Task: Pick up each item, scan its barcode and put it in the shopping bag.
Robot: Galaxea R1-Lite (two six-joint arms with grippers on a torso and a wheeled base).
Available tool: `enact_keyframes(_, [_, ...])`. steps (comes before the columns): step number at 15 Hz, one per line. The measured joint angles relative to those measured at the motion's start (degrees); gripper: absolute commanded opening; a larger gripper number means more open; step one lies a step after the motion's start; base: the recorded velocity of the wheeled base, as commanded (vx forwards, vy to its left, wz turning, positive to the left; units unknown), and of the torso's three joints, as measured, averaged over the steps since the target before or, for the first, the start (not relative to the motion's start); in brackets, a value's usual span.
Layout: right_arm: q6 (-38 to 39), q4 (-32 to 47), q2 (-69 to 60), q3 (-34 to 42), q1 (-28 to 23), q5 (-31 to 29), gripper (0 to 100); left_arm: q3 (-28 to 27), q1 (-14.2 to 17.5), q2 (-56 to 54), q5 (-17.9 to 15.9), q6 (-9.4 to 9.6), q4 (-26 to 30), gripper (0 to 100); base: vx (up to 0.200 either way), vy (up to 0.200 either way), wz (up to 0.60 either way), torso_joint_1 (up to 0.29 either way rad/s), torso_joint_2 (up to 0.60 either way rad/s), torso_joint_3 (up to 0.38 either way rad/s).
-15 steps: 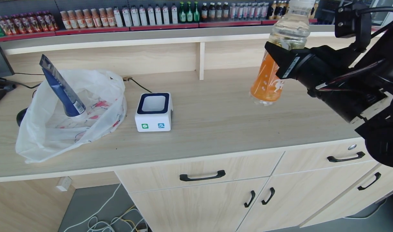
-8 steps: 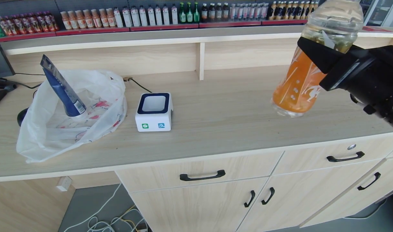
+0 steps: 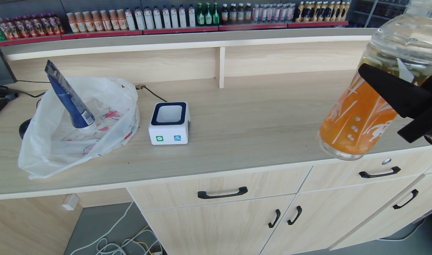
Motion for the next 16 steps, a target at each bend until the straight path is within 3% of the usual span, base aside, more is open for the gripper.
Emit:
enact_keyframes(5, [-5.8,0.0,-7.7,8.3,2.4,0.1,0,0.0,0.0,0.0,0.0,0.0,0.0,100,0.0,0.0,0.0,0.0,0.0,0.0])
enact_keyframes(16, [-20.9,0.5,-11.8,18.9,18.1,0.2,0,0.0,0.0,0.0,0.0,-0.01,0.0,100,0.0,0.0,0.0,0.0,0.0,0.0])
